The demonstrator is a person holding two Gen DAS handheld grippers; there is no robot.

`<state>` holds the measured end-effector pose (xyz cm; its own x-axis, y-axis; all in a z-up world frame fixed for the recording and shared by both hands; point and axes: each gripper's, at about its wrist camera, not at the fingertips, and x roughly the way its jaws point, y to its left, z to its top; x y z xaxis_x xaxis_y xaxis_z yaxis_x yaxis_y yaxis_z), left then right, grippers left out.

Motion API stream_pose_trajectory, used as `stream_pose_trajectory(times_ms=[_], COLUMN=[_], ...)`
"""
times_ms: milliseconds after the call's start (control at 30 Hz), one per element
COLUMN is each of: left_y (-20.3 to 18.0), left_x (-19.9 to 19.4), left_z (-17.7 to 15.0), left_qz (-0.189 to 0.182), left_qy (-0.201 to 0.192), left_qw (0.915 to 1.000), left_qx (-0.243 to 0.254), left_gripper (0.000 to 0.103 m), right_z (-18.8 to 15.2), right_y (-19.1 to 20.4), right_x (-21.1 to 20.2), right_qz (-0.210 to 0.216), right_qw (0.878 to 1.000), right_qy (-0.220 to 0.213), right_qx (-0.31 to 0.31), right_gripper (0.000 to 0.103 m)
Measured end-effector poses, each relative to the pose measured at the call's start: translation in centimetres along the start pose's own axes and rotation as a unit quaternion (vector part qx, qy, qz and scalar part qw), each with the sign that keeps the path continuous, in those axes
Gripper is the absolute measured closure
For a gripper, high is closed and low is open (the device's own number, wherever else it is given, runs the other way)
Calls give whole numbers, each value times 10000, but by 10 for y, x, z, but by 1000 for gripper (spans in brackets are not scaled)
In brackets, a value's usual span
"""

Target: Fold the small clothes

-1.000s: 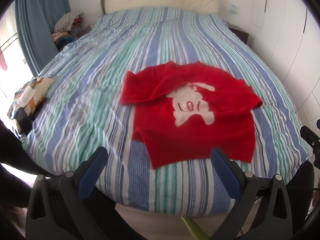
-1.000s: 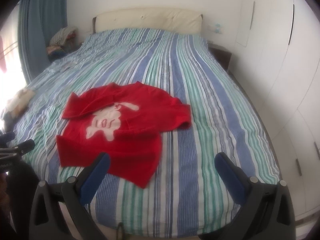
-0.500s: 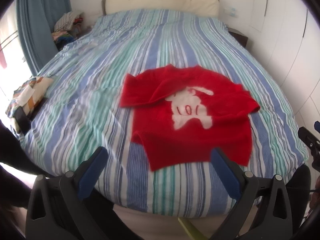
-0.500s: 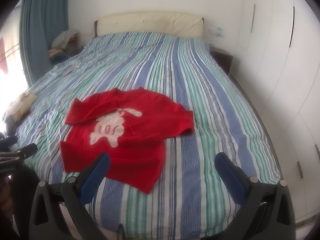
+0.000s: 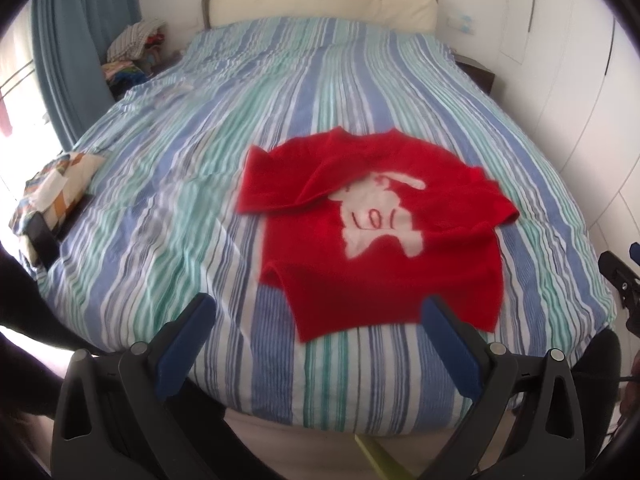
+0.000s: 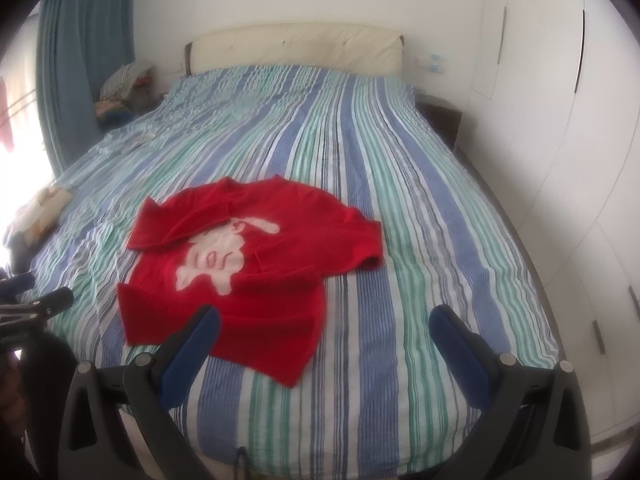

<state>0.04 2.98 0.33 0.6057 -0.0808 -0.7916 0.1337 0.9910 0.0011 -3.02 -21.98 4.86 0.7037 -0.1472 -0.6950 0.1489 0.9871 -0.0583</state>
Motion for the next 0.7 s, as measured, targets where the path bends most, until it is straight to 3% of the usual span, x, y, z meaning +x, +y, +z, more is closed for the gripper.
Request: stream_pose_trajectory(times_ms=[533,700], left_y=[12,23], left_x=[15,23], left_z=[-9,-13], left_qz=[143,-154], left_qy=[197,347], left_qw=[9997,9990], left_qx=[-14,-236], left_gripper=[1,1], right_z=[-5,-8], right_y=[-1,1], right_x=[6,5], right_qz=[14,75], right_qw=[10000,10000], right_qy=[11,7], right_qx=[0,27], right_gripper=[0,0])
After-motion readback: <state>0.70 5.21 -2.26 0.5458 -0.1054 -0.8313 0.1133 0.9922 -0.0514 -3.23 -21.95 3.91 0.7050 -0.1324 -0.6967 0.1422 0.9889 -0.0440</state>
